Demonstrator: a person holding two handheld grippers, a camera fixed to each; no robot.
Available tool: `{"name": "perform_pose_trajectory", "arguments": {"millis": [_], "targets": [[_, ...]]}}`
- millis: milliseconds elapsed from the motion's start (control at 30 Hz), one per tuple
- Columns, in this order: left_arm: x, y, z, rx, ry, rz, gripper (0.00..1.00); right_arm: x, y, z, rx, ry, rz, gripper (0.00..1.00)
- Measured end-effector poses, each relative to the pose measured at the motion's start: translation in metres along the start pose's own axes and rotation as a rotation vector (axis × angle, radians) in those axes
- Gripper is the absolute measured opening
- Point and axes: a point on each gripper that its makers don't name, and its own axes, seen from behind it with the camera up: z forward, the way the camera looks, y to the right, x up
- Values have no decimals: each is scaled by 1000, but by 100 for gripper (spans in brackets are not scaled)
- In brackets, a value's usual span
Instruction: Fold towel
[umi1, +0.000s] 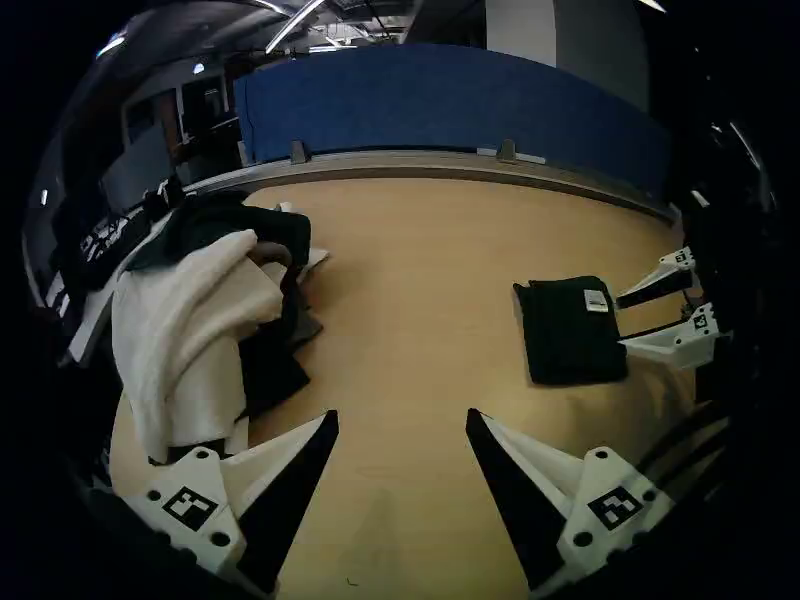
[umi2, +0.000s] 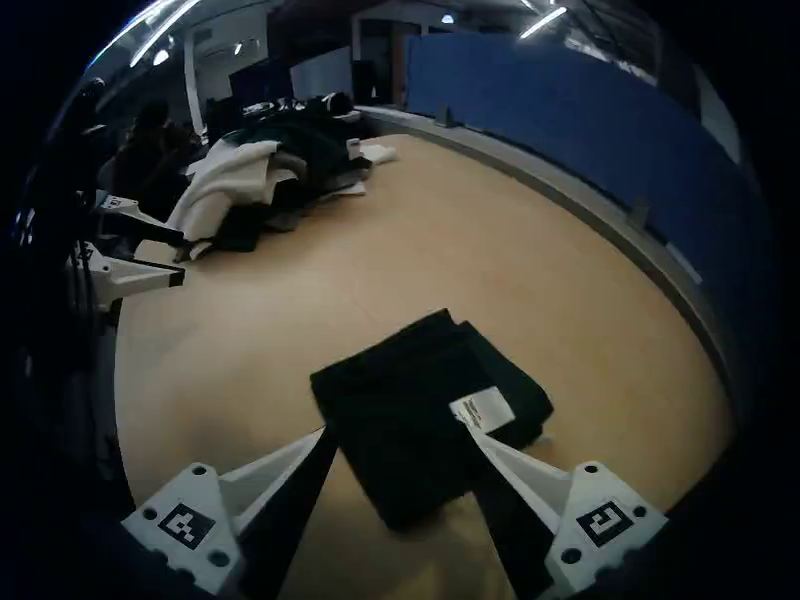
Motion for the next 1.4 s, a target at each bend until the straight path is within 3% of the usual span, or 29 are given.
{"name": "perform_pose_trajectory", "arguments": {"millis": [367,600,1067,1200,1400], "targets": [[4,2,-1,-4,4,9,95,-20,8,-12,-37,-8,56,90],[7,2,-1,-3,12,6,95,-27,5,-10,-48,-19,58,90],[2,2,-1,-5,8,4,95,-75,-2,4,-63,-98,102,85],[2,2,0,-6,7,5,95,-79,-5,6,-58,-105,115,78],[3,2,-1,-6,9,10,95,-81,-7,7,-46,-115,130,55]]}}
